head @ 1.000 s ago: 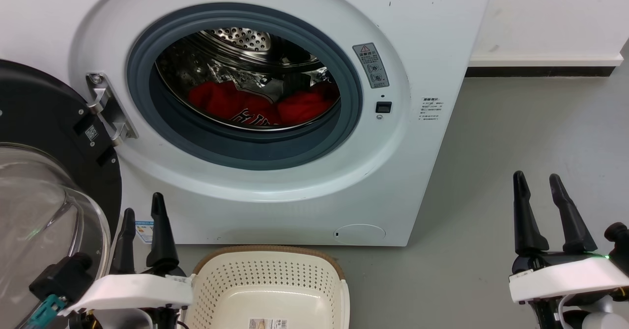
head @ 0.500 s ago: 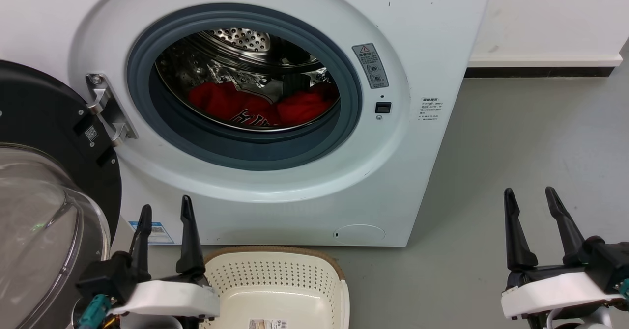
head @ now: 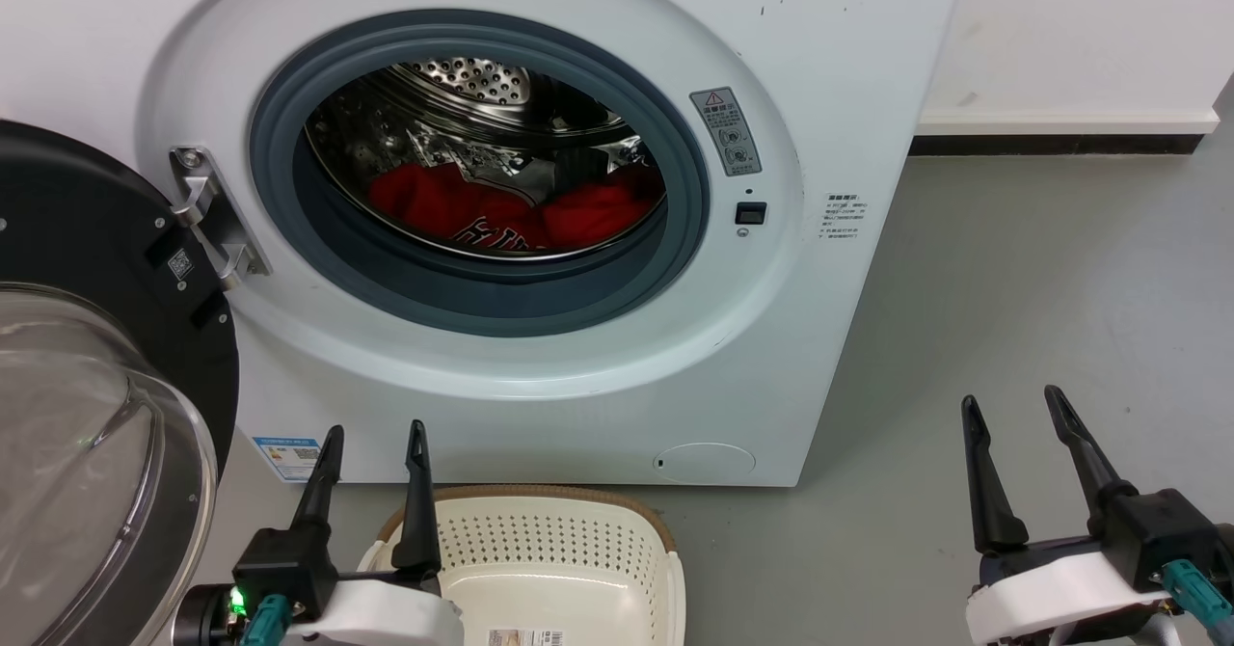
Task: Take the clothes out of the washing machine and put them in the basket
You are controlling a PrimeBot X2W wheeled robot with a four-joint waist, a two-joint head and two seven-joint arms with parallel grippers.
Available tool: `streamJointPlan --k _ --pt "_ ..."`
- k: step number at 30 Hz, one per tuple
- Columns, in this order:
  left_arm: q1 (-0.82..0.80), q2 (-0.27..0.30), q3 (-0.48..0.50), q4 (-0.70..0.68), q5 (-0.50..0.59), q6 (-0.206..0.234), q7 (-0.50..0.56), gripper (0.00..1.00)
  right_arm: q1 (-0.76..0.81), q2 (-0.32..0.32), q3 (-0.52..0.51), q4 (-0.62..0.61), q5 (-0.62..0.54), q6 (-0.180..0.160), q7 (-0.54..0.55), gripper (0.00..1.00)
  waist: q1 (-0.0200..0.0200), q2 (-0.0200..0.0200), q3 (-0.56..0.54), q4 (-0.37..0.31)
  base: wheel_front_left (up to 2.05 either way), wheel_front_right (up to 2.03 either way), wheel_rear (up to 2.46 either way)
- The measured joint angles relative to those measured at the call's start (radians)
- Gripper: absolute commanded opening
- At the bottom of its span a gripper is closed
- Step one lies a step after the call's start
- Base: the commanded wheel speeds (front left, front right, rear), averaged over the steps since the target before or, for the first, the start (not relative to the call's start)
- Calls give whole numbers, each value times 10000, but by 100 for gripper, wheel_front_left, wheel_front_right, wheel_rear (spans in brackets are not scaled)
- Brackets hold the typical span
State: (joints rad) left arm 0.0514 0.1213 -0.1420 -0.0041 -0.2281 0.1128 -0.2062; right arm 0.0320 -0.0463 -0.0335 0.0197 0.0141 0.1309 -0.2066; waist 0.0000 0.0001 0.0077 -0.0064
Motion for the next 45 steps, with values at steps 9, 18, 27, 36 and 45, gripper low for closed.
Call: streamJointPlan --k 9,18,27,36,45 --pt "12 196 -428 0 736 102 -190 100 13 -4 105 -171 -729 0 -203 100 0 0 -10 -15 0 0 0" --pt "89 58 -226 115 1145 -27 -353 100 150 -12 -73 334 -483 0 -357 100 0 0 -12 -19 0 0 0" --pt "216 -17 -198 86 1933 -134 -523 100 155 -15 -50 882 -800 0 -516 100 0 0 -41 -33 0 0 0" --pt "250 -69 -161 88 2153 -198 -566 100 152 -17 -8 894 -1026 2 -564 100 0 0 -60 -34 0 0 0" --pt "252 -75 -86 155 2165 -349 -566 100 149 -17 -46 826 -1024 2 -566 100 -1 0 49 -73 0 0 0"
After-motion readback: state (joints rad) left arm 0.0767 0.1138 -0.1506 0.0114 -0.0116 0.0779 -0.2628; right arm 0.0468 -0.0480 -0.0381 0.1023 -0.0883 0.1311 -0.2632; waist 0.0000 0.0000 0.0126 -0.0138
